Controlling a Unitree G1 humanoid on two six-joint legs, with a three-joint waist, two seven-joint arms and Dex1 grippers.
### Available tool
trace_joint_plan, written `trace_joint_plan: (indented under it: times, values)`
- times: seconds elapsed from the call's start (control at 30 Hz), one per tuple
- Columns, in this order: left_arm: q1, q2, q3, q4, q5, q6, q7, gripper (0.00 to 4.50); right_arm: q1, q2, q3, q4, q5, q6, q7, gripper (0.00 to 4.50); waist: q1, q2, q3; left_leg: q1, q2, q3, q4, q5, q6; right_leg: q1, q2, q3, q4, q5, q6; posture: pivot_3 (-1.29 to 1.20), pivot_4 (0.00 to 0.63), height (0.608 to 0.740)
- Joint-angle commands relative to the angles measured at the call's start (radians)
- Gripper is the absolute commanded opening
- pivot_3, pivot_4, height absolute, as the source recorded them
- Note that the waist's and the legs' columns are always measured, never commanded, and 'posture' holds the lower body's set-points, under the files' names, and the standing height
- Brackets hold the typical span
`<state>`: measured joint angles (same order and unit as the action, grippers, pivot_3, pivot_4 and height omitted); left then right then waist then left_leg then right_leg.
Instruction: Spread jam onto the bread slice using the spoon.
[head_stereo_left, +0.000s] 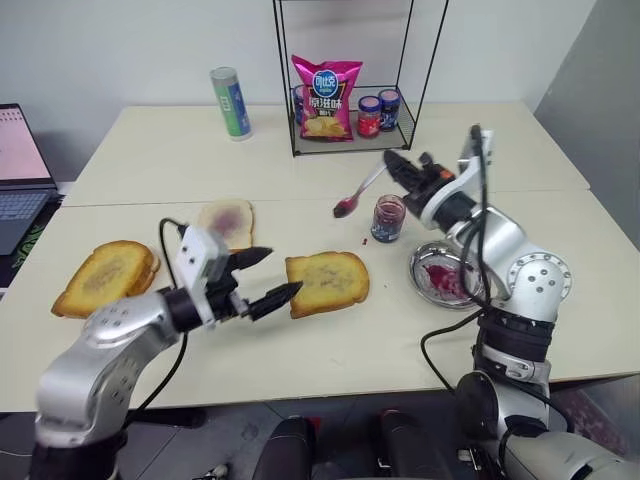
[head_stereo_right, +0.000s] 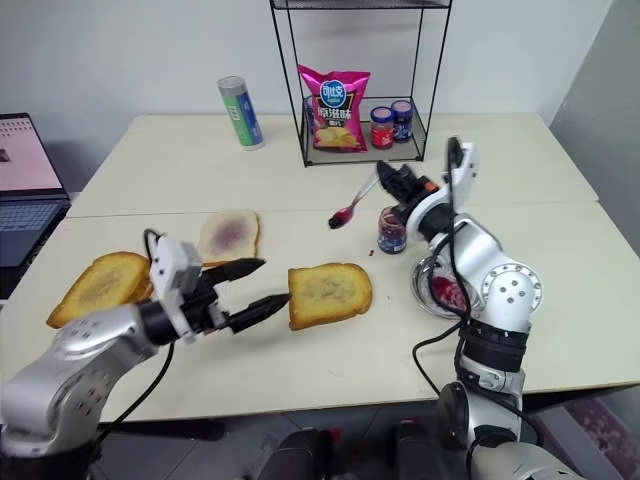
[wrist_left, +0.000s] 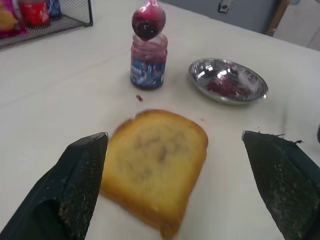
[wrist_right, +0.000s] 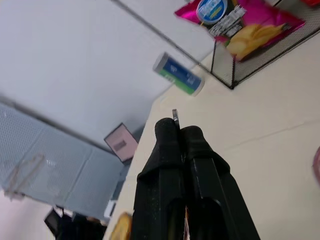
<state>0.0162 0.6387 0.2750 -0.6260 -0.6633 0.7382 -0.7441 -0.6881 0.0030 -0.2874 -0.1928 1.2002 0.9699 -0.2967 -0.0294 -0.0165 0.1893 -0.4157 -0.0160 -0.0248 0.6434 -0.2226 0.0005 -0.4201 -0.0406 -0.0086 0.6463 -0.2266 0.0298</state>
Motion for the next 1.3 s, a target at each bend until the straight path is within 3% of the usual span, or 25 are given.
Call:
trace_joint_plan:
  times: [0.03,0.23,0.7,1.1,1.3]
  values:
    - [0.066,-0.009,0.022,-0.075,-0.002,-0.025,0.043,4.5,0.032,-0.018,0.122,-0.071,-0.092,-0.033,0.092,0.02,0.002,0.0,0.0,0.0,0.0,0.0,0.0,0.0,0.0,0.0,0.0,0.0,0.0,0.0,0.0,0.0,0.15,0.74]
    - [0.114,-0.024,0.007,-0.091,0.012,-0.055,0.084,4.5,0.084,-0.119,0.328,-0.107,-0.331,-0.14,0.292,0.02,0.003,0.0,0.0,0.0,0.0,0.001,0.001,0.0,0.0,0.0,0.0,-0.001,-0.001,-0.003,-0.003,0.0,0.15,0.74]
    - [0.112,-0.001,-0.011,-0.052,0.021,-0.09,0.079,4.5,0.14,-0.174,0.451,-0.143,-0.564,-0.253,0.474,0.02,0.002,0.0,0.0,0.0,0.004,0.001,0.0,0.0,-0.001,-0.001,0.003,-0.001,-0.001,-0.001,-0.002,0.0,0.15,0.74]
    - [0.096,0.011,-0.027,-0.019,0.036,-0.108,0.065,4.5,0.098,-0.158,0.336,-0.161,-0.523,-0.187,0.46,0.02,0.002,0.0,0.0,0.0,0.004,0.001,0.0,0.0,-0.001,-0.001,0.003,-0.001,0.0,-0.001,-0.002,0.0,0.15,0.74]
    - [0.088,0.018,-0.029,-0.005,0.04,-0.121,0.063,4.5,0.098,0.061,0.127,-0.077,-0.279,-0.048,0.223,0.02,0.002,-0.001,-0.001,0.0,0.006,0.0,0.0,0.0,-0.001,-0.001,0.004,-0.001,0.0,-0.001,-0.004,0.0,0.15,0.74]
